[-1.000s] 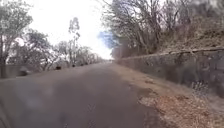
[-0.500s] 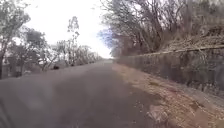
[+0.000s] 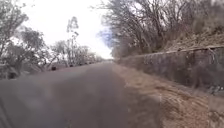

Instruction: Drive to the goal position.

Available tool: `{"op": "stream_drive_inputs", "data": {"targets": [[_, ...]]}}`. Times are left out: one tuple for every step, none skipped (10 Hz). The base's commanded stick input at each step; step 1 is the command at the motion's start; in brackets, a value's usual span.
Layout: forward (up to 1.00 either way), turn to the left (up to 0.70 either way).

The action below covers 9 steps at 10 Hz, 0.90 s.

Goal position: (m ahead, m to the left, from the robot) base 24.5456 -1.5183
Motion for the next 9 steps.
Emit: {"op": "stream_drive_inputs", "data": {"targets": [[0.7,0.02],[0.7,0.03],[0.7,0.02],[0.7,0.02],[0.7,0.0],[0.7,0.0],[0.7,0.0],[0.7,0.0],[0.7,0.02]]}}
